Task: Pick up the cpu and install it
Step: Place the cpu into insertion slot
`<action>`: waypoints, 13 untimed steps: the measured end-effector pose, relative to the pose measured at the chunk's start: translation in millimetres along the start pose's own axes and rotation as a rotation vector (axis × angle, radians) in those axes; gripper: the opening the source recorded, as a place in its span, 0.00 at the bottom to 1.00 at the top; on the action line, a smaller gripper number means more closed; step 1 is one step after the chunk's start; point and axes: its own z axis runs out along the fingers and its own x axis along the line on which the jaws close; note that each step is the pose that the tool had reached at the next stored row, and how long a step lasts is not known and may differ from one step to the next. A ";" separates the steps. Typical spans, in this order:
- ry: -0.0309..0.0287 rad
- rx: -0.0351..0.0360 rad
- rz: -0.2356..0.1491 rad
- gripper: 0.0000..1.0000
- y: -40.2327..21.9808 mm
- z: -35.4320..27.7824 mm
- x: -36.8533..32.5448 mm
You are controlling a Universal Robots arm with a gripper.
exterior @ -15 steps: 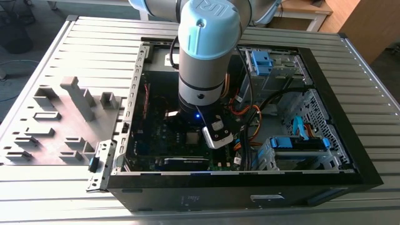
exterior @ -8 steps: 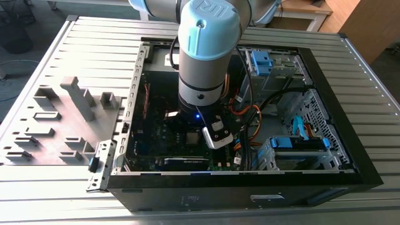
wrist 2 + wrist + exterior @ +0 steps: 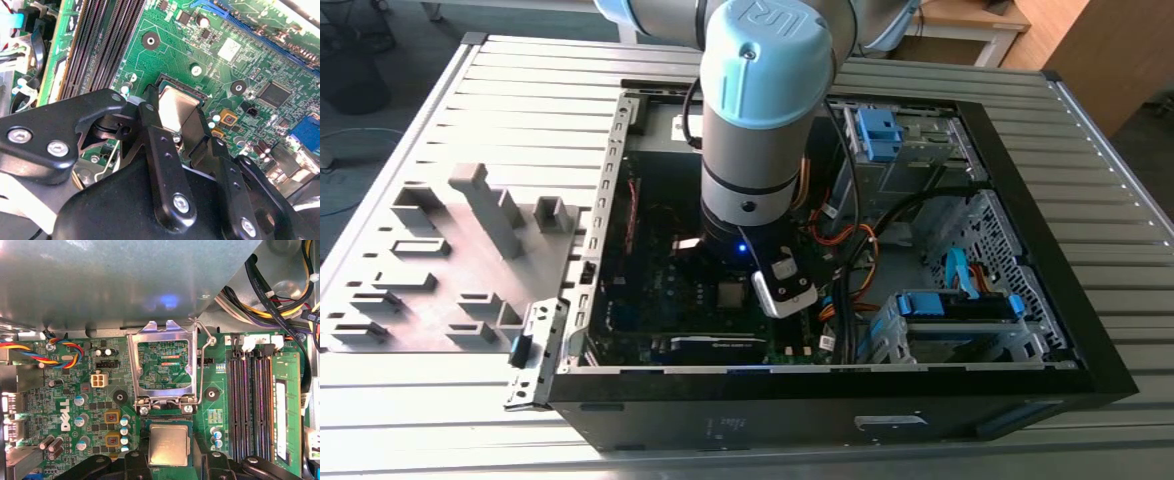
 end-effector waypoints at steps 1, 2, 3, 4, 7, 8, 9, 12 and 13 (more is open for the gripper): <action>0.0000 0.0000 0.000 0.43 0.0 0.0 0.0; 0.0000 0.0000 0.000 0.43 0.0 0.0 0.0; 0.0000 -0.0001 0.000 0.43 0.0 0.1 0.0; 0.0000 -0.0001 0.000 0.43 0.0 0.1 0.0; -0.0002 -0.0005 0.000 0.44 0.1 0.3 -0.1; -0.0002 -0.0005 0.000 0.50 0.1 0.3 0.0; -0.0001 -0.0004 0.000 0.50 0.0 0.3 0.0; 0.0000 0.0000 0.000 0.50 0.0 0.2 0.0; 0.0000 -0.0001 0.000 0.50 0.0 0.0 0.0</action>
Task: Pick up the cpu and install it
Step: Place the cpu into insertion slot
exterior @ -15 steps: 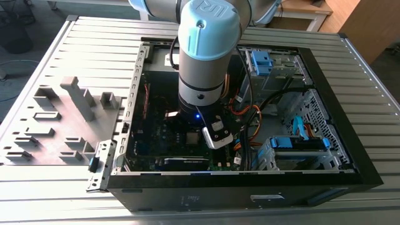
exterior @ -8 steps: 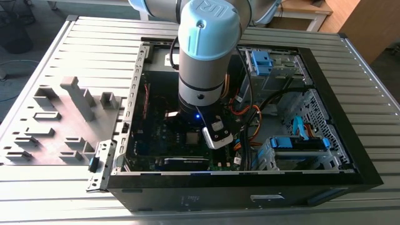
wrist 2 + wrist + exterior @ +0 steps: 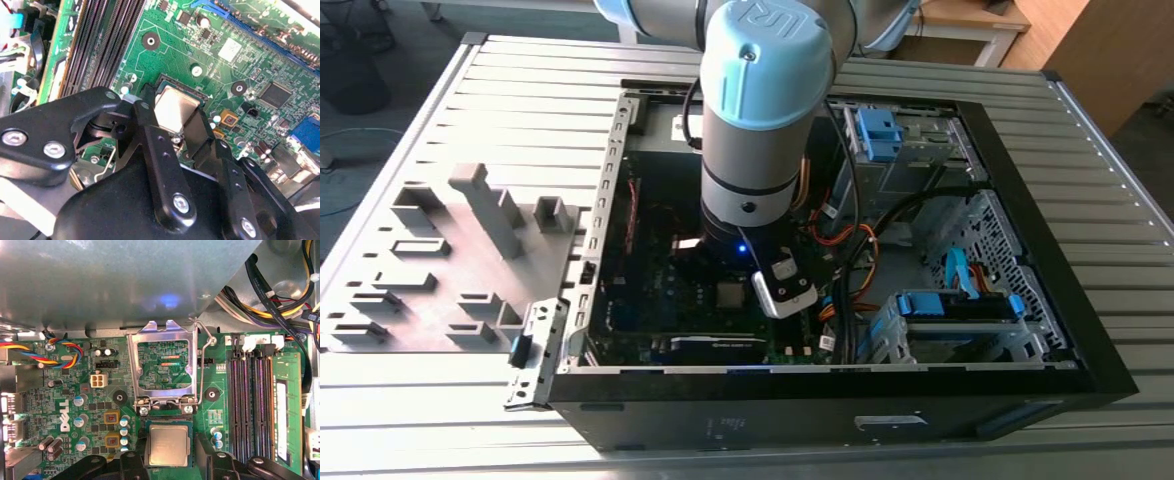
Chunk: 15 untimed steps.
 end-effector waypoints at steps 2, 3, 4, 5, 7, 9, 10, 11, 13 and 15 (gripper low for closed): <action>0.0000 -0.0001 0.000 0.50 0.0 -2.0 0.0; 0.0000 0.0000 0.000 0.50 0.0 -3.7 0.1; 0.0000 0.0000 0.000 0.50 0.0 -6.6 0.1; -0.0001 -0.0001 0.000 0.50 0.0 -7.7 0.1; -0.0001 -0.0002 0.000 0.50 0.1 -8.2 0.1; -0.0004 0.0001 0.000 0.50 0.0 -8.3 0.3; -0.0003 0.0002 0.000 0.50 0.0 -8.2 0.3; -0.0004 0.0001 0.000 0.50 0.0 -8.2 0.3; -0.0007 0.0021 0.000 0.50 0.1 -7.4 0.2; -0.0007 0.0048 0.000 0.50 0.0 -6.2 0.2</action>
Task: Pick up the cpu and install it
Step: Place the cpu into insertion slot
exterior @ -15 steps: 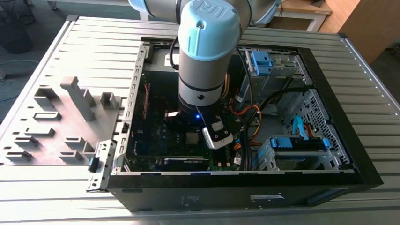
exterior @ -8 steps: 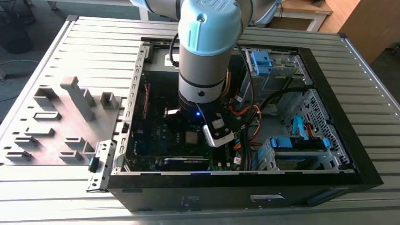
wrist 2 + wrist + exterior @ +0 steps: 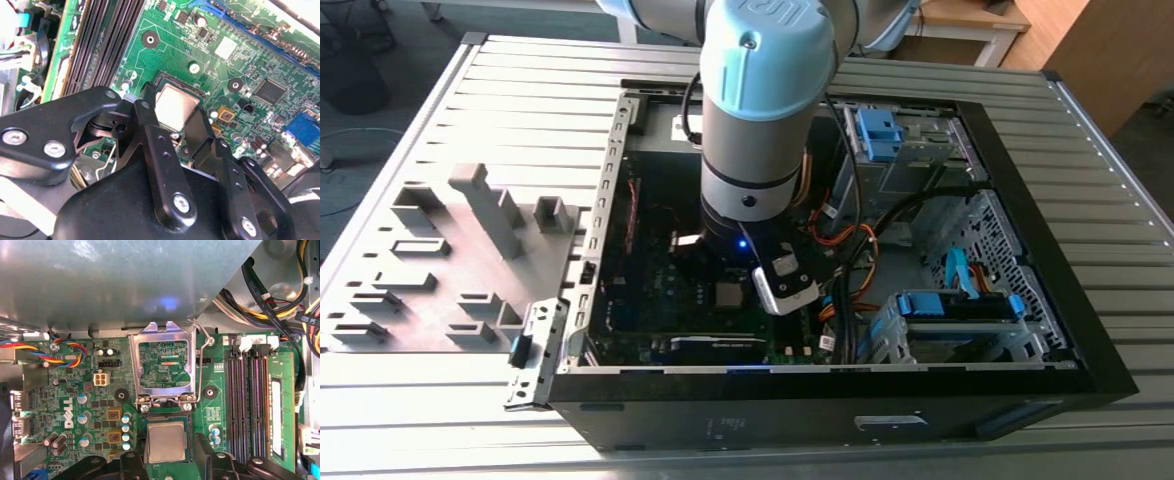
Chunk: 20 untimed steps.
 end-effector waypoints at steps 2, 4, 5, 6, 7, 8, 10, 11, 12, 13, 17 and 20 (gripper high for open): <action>-0.0001 0.0022 0.000 0.50 0.0 1.5 0.0; -0.0001 0.0035 0.000 0.50 -0.1 2.0 0.0; -0.0001 0.0036 0.000 0.50 0.0 2.1 0.0; -0.0001 0.0036 0.000 0.50 0.0 2.1 0.0; -0.0002 0.0034 0.000 0.50 0.0 2.2 0.0; -0.0002 0.0034 0.000 0.50 0.0 2.3 0.0; -0.0002 0.0033 0.000 0.50 0.0 2.1 0.0; -0.0002 0.0033 0.000 0.50 0.0 0.8 0.0; -0.0003 0.0031 0.000 0.50 0.0 -1.0 0.0; -0.0002 0.0034 0.000 0.50 0.0 -3.1 0.0; -0.0003 0.0032 0.000 0.50 0.1 -7.6 -0.1; -0.0003 0.0031 0.000 0.50 0.1 -7.6 0.0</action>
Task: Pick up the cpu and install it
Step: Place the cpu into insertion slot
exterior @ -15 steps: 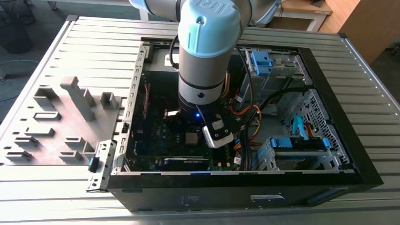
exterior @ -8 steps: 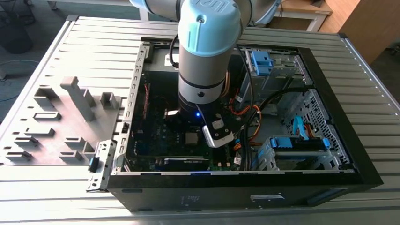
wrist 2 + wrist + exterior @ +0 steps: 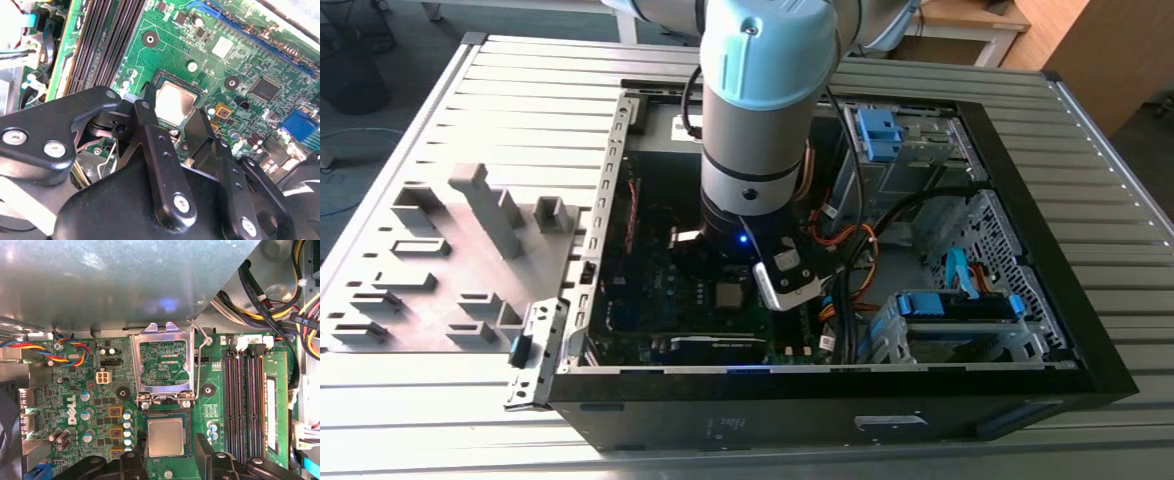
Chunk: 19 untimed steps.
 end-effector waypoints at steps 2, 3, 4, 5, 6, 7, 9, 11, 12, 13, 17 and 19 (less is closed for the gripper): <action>0.0000 0.0000 0.000 0.50 0.0 0.0 0.0; 0.0001 0.0001 0.000 0.50 0.0 -0.1 0.0; 0.0001 0.0001 0.000 0.50 0.0 -0.1 0.0; 0.0000 0.0000 0.000 0.50 0.0 -0.1 0.0; 0.0001 0.0000 0.000 0.50 0.0 -0.1 0.0; 0.0000 0.0000 0.000 0.49 0.0 0.0 0.0; 0.0001 -0.0001 0.000 0.42 0.0 -0.1 0.0; 0.0001 -0.0001 0.000 0.36 0.0 -0.1 0.0; 0.0001 -0.0002 0.000 0.30 0.0 -0.1 0.0; 0.0001 -0.0001 0.000 0.30 0.0 -0.1 0.0; 0.0001 -0.0003 0.000 0.18 0.0 -0.1 0.0; 0.0001 -0.0003 0.000 0.18 0.0 -0.1 0.0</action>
